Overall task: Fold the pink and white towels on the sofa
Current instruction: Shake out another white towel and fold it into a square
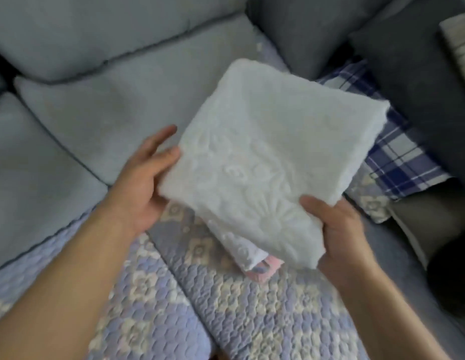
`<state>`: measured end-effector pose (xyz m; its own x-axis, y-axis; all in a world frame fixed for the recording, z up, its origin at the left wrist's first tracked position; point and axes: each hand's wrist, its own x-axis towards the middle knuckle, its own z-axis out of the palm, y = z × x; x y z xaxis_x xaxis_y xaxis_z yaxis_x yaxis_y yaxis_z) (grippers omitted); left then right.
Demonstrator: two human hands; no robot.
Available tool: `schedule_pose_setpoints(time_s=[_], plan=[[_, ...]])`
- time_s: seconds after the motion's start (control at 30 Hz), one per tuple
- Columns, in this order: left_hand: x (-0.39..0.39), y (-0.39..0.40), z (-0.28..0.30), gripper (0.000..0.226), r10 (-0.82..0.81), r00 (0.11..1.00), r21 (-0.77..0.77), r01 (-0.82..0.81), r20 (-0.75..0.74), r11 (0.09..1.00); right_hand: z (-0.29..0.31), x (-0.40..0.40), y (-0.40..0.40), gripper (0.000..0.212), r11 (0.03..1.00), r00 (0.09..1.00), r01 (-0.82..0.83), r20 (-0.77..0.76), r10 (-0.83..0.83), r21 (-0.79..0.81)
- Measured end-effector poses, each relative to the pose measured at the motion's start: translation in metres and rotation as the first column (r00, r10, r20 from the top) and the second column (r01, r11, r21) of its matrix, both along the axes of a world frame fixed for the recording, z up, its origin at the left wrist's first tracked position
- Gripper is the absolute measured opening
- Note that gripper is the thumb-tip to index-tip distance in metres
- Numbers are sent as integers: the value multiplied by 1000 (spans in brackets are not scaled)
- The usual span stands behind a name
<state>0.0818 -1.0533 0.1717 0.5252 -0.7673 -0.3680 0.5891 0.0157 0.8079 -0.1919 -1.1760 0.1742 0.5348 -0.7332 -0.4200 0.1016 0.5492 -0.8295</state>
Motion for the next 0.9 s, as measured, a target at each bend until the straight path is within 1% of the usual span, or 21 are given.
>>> schedule_pose_setpoints(time_s=[0.07, 0.13, 0.2, 0.23, 0.27, 0.3, 0.33, 0.37, 0.4, 0.43, 0.47, 0.5, 0.53, 0.57, 0.6, 0.63, 0.67, 0.73, 0.77, 0.83, 0.9], plan=[[0, -37, -19, 31, 6, 1000, 77, -5, -17, 997, -39, 3, 6, 38, 991, 990, 137, -18, -137, 4], [-21, -53, -65, 15, -35, 999, 250, 36, -8, 968, -87, 7, 18, 34, 972, 970, 225, -104, -218, 63], [-54, -50, -116, 18, -57, 997, 506, 27, 44, 862, -130, 0, 28, 34, 956, 953, 231, -238, -186, 179], [-69, -42, -138, 21, -20, 998, 606, -18, 57, 795, -148, -9, 32, 32, 952, 948, 210, -286, -142, 224], [-83, -32, -156, 21, 46, 997, 669, -77, 63, 739, -162, -20, 34, 32, 951, 943, 186, -317, -102, 245], [-93, -22, -170, 15, 108, 988, 705, -153, 109, 692, -172, -31, 34, 32, 955, 942, 161, -328, -74, 250], [-99, -14, -176, 9, 132, 969, 719, -244, 209, 650, -178, -39, 32, 34, 960, 945, 135, -322, -50, 247], [-101, -10, -176, 20, 105, 938, 712, -320, 330, 625, -180, -45, 28, 35, 964, 951, 106, -309, -26, 244], [-99, -11, -173, 33, 58, 901, 687, -368, 430, 626, -181, -49, 25, 36, 968, 956, 79, -294, -5, 238], [-95, -17, -167, 41, 21, 877, 656, -375, 480, 655, -181, -50, 22, 36, 968, 962, 61, -274, 8, 243], [-90, -27, -161, 47, -33, 868, 635, -335, 495, 696, -179, -49, 19, 35, 965, 968, 67, -253, 0, 255], [-83, -38, -157, 56, -140, 857, 640, -252, 495, 726, -177, -46, 17, 35, 957, 972, 97, -233, -32, 272], [-76, -51, -155, 65, -296, 828, 678, -132, 477, 723, -175, -42, 15, 36, 948, 973, 137, -218, -75, 286], [-68, -64, -153, 70, -436, 787, 726, -22, 437, 687, -172, -38, 12, 37, 942, 973, 170, -201, -114, 289], [-62, -76, -150, 69, -528, 746, 762, 44, 405, 646, -167, -33, 11, 36, 945, 972, 186, -190, -138, 269], [-56, -84, -146, 64, -569, 721, 779, 66, 395, 624, -163, -29, 10, 35, 957, 970, 188, -195, -145, 220], [-50, -89, -142, 56, -568, 713, 774, 57, 410, 630, -158, -25, 9, 35, 971, 969, 177, -200, -144, 161], [-42, -87, -137, 43, -537, 690, 734, 12, 485, 679, -151, -18, 10, 38, 984, 974, 151, -185, -132, 94], [-39, -82, -136, 38, -546, 662, 733, -7, 513, 680, -149, -15, 11, 39, 985, 974, 148, -185, -131, 85], [-36, -73, -137, 37, -626, 630, 794, 24, 459, 607, -153, -11, 14, 33, 983, 954, 164, -266, -139, 77], [-30, -70, -146, 51, -731, 599, 874, 102, 328, 476, -160, -8, 21, 28, 973, 908, 209, -388, -156, 96]])
